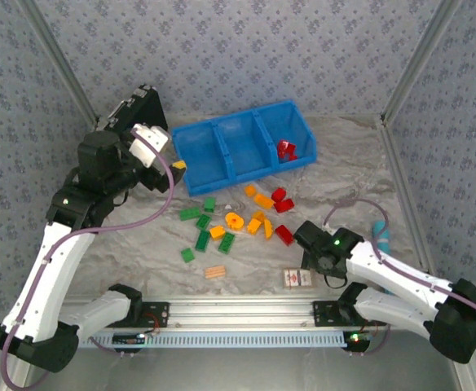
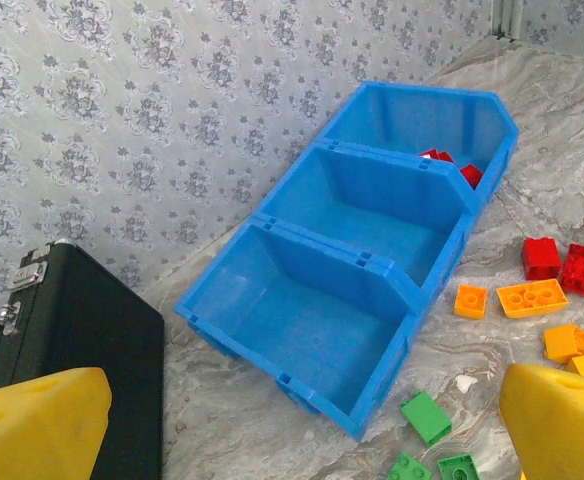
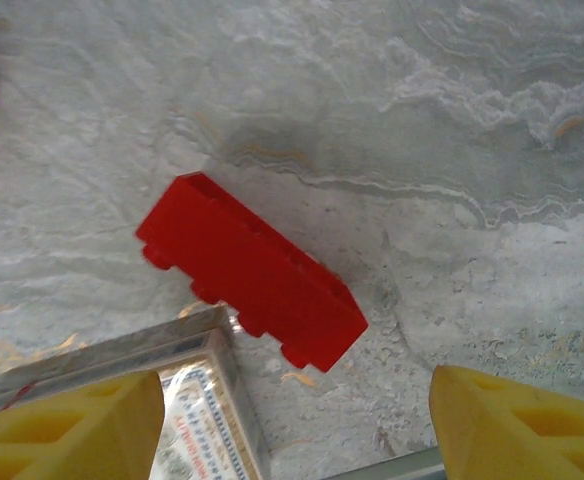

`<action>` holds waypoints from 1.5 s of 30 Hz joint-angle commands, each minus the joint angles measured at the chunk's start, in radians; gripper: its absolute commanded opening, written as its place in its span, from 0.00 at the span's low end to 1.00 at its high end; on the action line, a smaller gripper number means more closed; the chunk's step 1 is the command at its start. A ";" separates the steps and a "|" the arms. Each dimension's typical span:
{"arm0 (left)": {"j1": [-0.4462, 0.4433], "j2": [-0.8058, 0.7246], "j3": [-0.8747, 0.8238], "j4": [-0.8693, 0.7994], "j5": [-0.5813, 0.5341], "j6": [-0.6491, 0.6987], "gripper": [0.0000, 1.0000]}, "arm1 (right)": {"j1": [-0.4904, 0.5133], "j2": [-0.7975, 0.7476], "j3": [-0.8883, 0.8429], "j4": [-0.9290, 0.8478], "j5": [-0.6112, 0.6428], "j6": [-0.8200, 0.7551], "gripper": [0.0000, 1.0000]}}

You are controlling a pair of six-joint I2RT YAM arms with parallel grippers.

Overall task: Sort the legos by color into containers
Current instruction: Pick up the lego from the bottom-right of the table.

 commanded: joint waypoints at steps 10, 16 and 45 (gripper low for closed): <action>-0.006 0.039 0.016 0.020 -0.007 0.002 1.00 | -0.104 0.049 -0.035 0.123 -0.002 -0.044 0.66; -0.006 0.051 0.020 0.018 -0.015 0.009 1.00 | -0.139 0.125 -0.012 0.149 -0.028 -0.097 0.64; -0.004 0.110 0.015 0.031 -0.078 0.067 1.00 | -0.268 0.270 0.163 0.219 -0.048 -0.300 0.23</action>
